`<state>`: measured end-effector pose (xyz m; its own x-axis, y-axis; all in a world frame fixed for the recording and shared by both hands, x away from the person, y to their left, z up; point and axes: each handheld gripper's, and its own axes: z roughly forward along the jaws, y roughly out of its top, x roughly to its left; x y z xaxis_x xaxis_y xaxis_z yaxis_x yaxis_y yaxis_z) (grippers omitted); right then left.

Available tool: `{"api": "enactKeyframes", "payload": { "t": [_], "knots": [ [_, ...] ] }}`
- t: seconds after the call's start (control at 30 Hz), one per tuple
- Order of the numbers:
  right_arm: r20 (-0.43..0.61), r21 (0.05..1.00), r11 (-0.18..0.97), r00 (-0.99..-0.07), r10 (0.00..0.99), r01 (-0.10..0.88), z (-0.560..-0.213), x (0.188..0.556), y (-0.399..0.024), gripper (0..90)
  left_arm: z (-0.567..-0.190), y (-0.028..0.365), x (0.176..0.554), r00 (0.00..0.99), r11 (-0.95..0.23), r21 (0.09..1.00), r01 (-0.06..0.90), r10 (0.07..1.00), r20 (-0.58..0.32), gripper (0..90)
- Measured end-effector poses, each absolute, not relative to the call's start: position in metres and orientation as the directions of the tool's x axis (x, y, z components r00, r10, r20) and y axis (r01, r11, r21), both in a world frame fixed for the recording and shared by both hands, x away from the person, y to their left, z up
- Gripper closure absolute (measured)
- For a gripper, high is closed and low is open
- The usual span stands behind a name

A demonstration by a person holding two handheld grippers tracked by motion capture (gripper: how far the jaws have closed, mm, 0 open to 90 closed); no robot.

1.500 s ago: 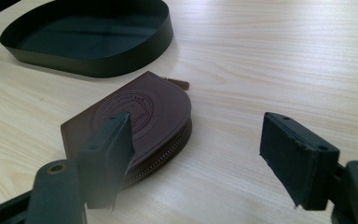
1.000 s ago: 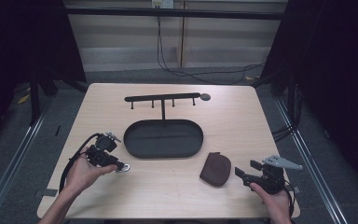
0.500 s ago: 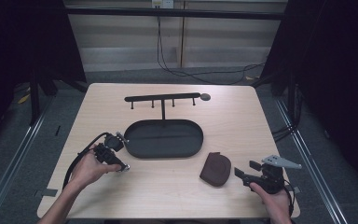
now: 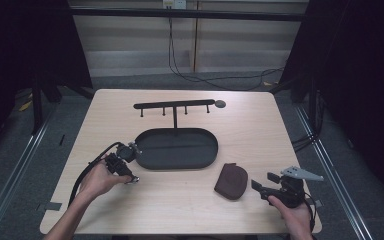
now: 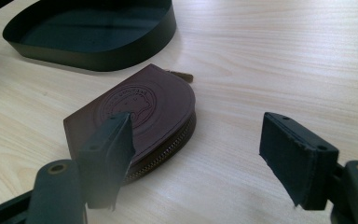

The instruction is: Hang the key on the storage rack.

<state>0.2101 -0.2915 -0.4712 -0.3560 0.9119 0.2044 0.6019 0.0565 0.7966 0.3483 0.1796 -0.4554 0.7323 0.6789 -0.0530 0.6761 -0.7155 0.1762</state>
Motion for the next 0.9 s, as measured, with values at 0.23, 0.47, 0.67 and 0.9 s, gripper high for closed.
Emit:
{"api": "enactKeyframes", "payload": {
  "t": [0.23,0.47,0.67,0.9],
  "knots": [
    [0.209,0.793,0.053,-0.352,0.912,0.607,-0.471,0.21,-0.291,25.5,-0.456,0.181,0.348,0.732,-0.717,0.17,0.676,0.679,-0.047,84.3],
    [0.21,0.792,0.052,-0.353,0.912,0.608,-0.471,0.21,-0.291,25.5,-0.447,0.186,0.349,0.729,-0.71,0.192,0.678,0.682,-0.054,87.8],
    [0.211,0.792,0.051,-0.35,0.913,0.609,-0.471,0.21,-0.291,25.5,-0.443,0.192,0.351,0.719,-0.699,0.196,0.687,0.693,-0.049,89.2],
    [0.208,0.791,0.05,-0.344,0.916,0.609,-0.472,0.211,-0.292,24.1,-0.438,0.197,0.349,0.738,-0.72,0.183,0.67,0.673,-0.051,89.3]
  ]
}}
